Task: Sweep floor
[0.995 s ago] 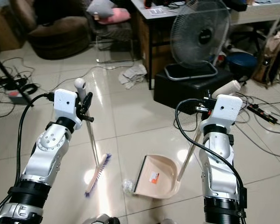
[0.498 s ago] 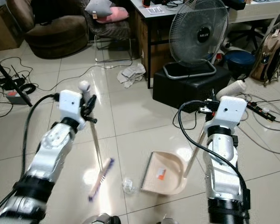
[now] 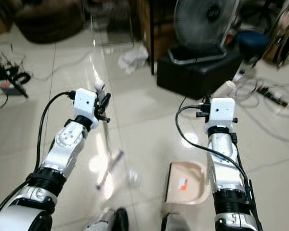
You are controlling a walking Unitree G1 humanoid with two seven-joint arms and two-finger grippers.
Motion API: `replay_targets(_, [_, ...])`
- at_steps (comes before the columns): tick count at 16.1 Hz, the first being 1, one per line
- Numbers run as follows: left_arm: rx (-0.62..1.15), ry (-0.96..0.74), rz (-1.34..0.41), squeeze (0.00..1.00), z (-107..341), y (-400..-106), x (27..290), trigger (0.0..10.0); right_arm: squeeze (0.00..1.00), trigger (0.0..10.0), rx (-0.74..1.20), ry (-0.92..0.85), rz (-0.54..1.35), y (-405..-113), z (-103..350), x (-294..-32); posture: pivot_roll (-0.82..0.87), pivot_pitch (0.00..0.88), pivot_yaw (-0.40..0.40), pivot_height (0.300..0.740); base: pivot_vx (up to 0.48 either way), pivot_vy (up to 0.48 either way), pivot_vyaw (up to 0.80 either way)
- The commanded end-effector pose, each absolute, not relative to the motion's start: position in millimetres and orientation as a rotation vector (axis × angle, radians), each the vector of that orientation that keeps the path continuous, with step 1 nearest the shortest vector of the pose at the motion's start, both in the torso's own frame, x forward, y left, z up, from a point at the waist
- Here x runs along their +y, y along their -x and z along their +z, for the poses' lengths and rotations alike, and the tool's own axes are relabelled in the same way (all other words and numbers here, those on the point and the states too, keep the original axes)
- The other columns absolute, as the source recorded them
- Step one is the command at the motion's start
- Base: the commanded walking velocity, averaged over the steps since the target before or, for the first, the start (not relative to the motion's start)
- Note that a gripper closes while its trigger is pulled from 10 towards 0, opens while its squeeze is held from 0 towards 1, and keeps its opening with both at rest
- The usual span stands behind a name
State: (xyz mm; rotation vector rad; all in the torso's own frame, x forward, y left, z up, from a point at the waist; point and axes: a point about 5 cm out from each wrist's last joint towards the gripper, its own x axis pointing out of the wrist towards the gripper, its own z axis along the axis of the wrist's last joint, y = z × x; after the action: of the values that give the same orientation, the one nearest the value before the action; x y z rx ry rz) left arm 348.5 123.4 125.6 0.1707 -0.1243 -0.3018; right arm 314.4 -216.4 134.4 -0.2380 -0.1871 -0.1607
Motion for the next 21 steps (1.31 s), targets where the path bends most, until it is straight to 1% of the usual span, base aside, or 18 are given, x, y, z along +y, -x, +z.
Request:
replay_targets(1, [-0.152, -0.196, -0.295, 0.00, 128, -348, 131, 10.0, 0.00, 10.0, -0.265, 0.239, -0.114, -317, 139, -200, 0.01, 0.297, 0.151, 0.740, 0.000, 0.000, 0.00])
replay_targets(4, [-0.178, -0.216, -0.301, 0.00, 131, -351, 131, 10.0, 0.00, 10.0, -0.325, 0.249, -0.080, -321, 141, -186, 0.05, 0.356, 0.150, 0.740, 0.000, 0.000, 0.00])
replay_targets(8, [-0.238, -0.190, -0.312, 0.00, 135, -352, 122, 10.0, 0.00, 10.0, -0.436, 0.285, -0.067, -321, 145, -166, 0.05, 0.391, 0.157, 0.740, 0.000, 0.000, 0.00])
replay_targets(10, [-0.258, -0.185, -0.320, 0.00, 136, -352, 117, 10.0, 0.00, 10.0, -0.472, 0.284, -0.057, -322, 144, -157, 0.07, 0.395, 0.159, 0.740, 0.000, 0.000, 0.00])
replay_targets(13, [-0.272, -0.184, -0.354, 0.00, 136, -352, 108, 10.0, 0.00, 10.0, -0.477, 0.267, -0.028, -319, 135, -142, 0.07, 0.386, 0.162, 0.740, 0.000, 0.000, 0.00])
replay_targets(14, [-0.268, -0.161, -0.378, 0.00, 136, -350, 99, 10.0, 0.00, 10.0, -0.475, 0.252, 0.008, -317, 131, -127, 0.07, 0.388, 0.165, 0.740, 0.000, 0.000, 0.00])
replay_targets(16, [-0.277, -0.109, -0.375, 0.00, 139, -349, 91, 10.0, 0.00, 10.0, -0.472, 0.234, 0.021, -316, 128, -117, 0.07, 0.388, 0.167, 0.740, 0.000, 0.000, 0.00])
replay_targets(17, [-0.291, -0.041, -0.365, 0.00, 146, -350, 84, 10.0, 0.00, 10.0, -0.467, 0.221, 0.016, -317, 127, -113, 0.08, 0.385, 0.165, 0.740, 0.000, 0.000, 0.00])
replay_targets(19, [-0.317, 0.134, -0.316, 0.00, 167, -353, 73, 10.0, 0.00, 10.0, -0.451, 0.206, -0.009, -318, 123, -110, 0.08, 0.375, 0.157, 0.740, 0.000, 0.000, 0.00])
replay_targets(21, [-0.345, 0.221, -0.317, 0.00, 184, -355, 68, 10.0, 0.00, 10.0, -0.447, 0.194, -0.035, -319, 123, -113, 0.08, 0.358, 0.154, 0.740, 0.000, 0.000, 0.00])
